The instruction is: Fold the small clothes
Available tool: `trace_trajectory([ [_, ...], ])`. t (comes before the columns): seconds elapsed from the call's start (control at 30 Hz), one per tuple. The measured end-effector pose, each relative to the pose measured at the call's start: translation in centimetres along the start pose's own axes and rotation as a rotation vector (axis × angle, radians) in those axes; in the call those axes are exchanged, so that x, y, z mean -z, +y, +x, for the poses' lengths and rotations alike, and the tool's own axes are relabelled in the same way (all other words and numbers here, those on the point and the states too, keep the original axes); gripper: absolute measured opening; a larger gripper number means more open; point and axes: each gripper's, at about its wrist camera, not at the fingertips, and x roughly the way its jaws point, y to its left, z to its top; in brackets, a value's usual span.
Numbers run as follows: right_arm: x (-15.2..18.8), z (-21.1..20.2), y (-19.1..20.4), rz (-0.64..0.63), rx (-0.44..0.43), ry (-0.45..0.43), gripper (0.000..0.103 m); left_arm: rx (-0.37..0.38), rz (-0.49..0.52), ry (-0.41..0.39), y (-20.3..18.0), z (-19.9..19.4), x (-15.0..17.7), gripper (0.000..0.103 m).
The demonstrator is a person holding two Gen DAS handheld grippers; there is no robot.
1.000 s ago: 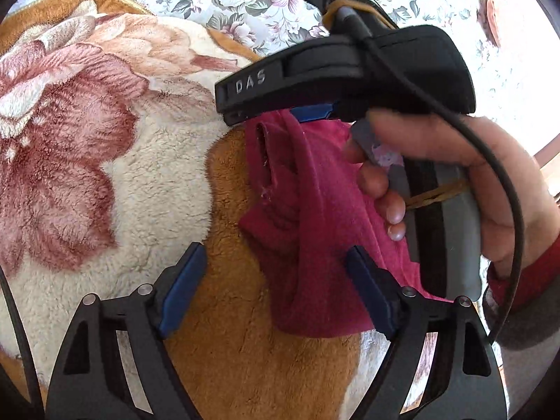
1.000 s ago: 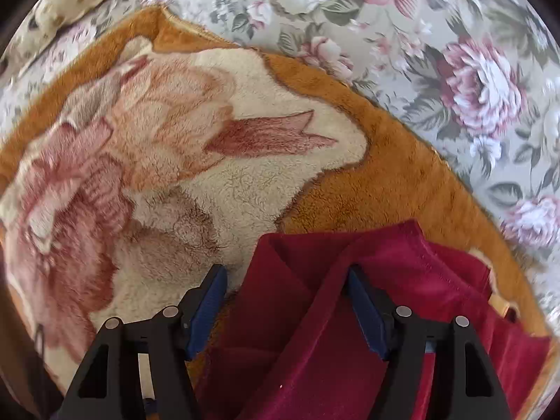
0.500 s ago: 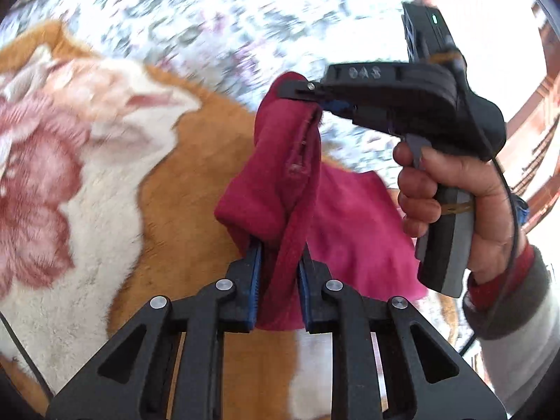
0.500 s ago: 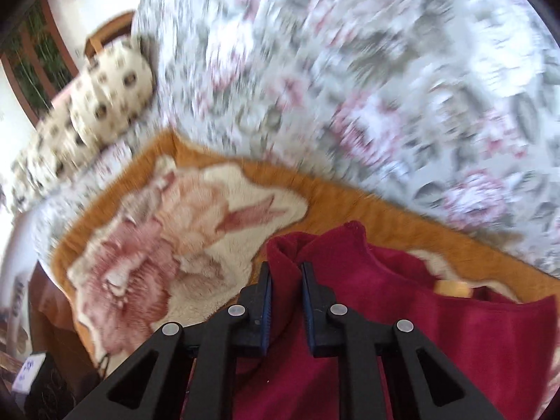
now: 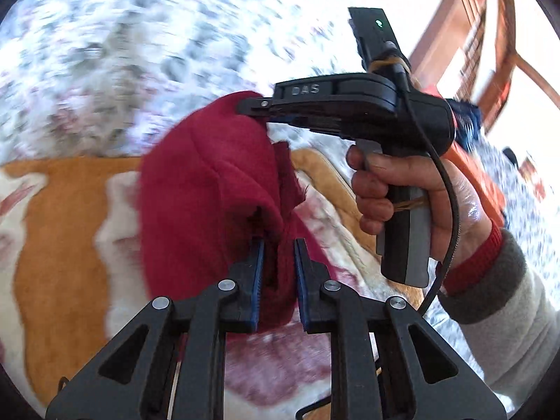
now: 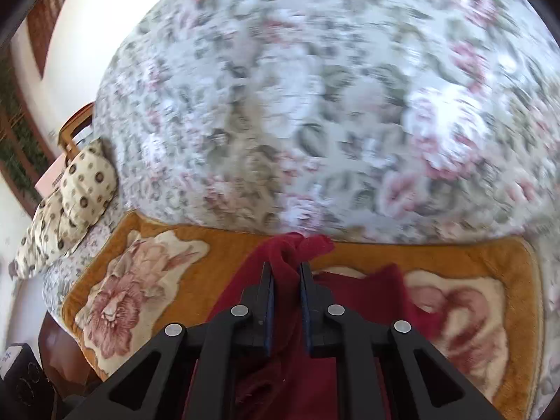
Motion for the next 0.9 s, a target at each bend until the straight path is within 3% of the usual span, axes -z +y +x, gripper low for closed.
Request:
trace_trajectory([
  [0.07,0.7,-0.3,-3.0,0.044,0.028,0.01,0.006,0.005,0.025,0.051,-1.5,2.7,0.3,0.015],
  [0.23,2.8,1.9,-8.7,0.13,0.088,0.086,0.006,-0.008,0.045,0.155,-3.3,7.7,1.1,0.015],
  [0.33,4.3,4.0,-10.2,0.186,0.078,0.162,0.008,-0.005,0.051,0.197,-3.6,7.2,1.0,0.015],
  [0.4,4.5,2.7,-11.0,0.246,0.057,0.131,0.015,0.007,0.086,0.194,-4.0,5.5,0.7,0.022],
  [0.47,4.6,0.8,-11.4,0.279,0.046,0.087,0.026,-0.012,0.122,0.176,-4.2,3.1,0.2,0.044],
  [0.5,4.7,-0.6,-11.5,0.296,0.016,0.057,0.031,-0.012,0.128,0.161,-4.2,2.3,0.1,0.047],
  [0.53,5.0,-2.0,-11.3,0.313,-0.016,0.032,0.045,-0.011,0.134,0.133,-3.7,0.8,-0.1,0.05],
  [0.57,5.3,-3.0,-11.0,0.327,-0.04,0.017,0.051,-0.02,0.137,0.12,-3.3,0.1,-0.1,0.05],
  [0.73,8.0,-3.4,-9.5,0.371,-0.133,0.094,0.052,-0.186,0.122,0.107,-0.3,0.4,0.1,0.05],
  [0.83,9.1,-1.8,-8.4,0.372,-0.146,0.151,0.052,-0.186,0.081,0.15,1.2,2.3,1.0,0.05],
  [0.9,9.5,-1.0,-8.4,0.383,-0.105,0.163,0.053,-0.198,0.084,0.175,1.3,3.1,1.8,0.05],
])
